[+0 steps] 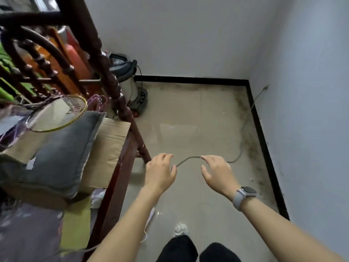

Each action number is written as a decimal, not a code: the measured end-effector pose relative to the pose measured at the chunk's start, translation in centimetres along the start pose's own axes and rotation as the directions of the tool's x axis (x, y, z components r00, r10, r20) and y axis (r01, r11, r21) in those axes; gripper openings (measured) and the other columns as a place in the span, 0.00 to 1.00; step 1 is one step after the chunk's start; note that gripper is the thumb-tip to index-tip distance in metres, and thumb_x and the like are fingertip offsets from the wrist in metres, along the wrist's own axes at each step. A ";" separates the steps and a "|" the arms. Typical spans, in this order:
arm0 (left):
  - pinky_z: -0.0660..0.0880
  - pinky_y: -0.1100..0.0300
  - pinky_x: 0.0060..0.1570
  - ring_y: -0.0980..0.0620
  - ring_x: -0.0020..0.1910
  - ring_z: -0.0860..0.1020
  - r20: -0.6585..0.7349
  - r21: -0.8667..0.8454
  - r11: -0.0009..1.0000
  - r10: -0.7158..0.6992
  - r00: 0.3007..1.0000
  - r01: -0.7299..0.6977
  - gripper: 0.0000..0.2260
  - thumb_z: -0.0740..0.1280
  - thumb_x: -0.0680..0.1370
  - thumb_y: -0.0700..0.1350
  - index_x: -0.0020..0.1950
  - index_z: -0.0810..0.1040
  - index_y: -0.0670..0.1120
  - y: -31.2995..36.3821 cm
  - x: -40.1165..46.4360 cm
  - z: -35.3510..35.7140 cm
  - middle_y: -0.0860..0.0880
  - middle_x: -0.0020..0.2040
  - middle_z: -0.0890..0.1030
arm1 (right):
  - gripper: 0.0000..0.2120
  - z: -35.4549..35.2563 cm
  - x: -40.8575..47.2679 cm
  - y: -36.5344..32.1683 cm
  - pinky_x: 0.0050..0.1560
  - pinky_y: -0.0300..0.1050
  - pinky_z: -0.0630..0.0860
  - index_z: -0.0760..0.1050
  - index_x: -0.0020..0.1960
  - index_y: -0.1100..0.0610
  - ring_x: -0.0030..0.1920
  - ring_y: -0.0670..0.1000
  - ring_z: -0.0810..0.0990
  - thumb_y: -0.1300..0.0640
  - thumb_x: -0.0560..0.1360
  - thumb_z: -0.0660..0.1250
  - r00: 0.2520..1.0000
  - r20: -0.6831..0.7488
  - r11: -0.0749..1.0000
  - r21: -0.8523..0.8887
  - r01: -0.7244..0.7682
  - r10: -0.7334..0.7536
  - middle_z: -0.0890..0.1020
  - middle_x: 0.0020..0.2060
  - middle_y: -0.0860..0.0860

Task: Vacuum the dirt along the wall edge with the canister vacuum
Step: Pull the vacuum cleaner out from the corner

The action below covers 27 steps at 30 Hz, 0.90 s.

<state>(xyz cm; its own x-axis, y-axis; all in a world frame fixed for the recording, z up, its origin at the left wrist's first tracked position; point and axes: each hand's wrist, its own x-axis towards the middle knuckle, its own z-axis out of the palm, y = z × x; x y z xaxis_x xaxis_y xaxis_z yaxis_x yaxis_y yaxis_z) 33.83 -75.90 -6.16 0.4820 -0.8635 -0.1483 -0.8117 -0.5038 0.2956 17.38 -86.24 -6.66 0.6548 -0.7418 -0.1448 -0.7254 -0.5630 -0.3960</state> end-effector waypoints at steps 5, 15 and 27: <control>0.59 0.57 0.64 0.51 0.68 0.66 0.065 0.012 0.999 0.052 0.997 -0.053 0.20 0.58 0.80 0.52 0.71 0.66 0.50 2.3 12.7 -0.7 0.52 0.69 0.69 | 0.20 -2.9 10.9 3.3 0.68 0.43 0.60 0.66 0.71 0.52 0.69 0.49 0.64 0.52 0.80 0.57 0.998 0.005 0.998 -0.020 -0.067 0.067 0.71 0.68 0.48; 0.60 0.56 0.64 0.49 0.68 0.66 0.061 -0.040 0.993 -0.112 0.992 0.114 0.18 0.57 0.81 0.50 0.71 0.67 0.49 4.8 40.5 -2.7 0.51 0.69 0.68 | 0.20 -8.9 39.8 9.9 0.70 0.43 0.59 0.65 0.72 0.53 0.70 0.50 0.63 0.52 0.80 0.56 0.998 0.066 1.000 -0.004 -0.001 0.001 0.69 0.69 0.49; 0.60 0.56 0.66 0.51 0.68 0.67 -0.141 -0.103 0.897 -0.440 0.887 0.429 0.19 0.58 0.81 0.49 0.71 0.68 0.48 -5.9 61.4 -11.8 0.51 0.69 0.70 | 0.21 -11.6 70.5 0.7 0.68 0.44 0.61 0.63 0.73 0.53 0.70 0.51 0.63 0.52 0.81 0.54 0.898 0.216 0.914 -0.058 0.403 -0.382 0.68 0.69 0.48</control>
<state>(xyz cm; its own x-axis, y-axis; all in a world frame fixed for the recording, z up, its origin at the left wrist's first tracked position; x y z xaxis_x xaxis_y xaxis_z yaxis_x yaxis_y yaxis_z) 72.13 -125.69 -5.87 0.8312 -0.5409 -0.1284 -0.4876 -0.8202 0.2992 60.59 -143.20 -6.62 0.9114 -0.3724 -0.1749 -0.4114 -0.8339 -0.3679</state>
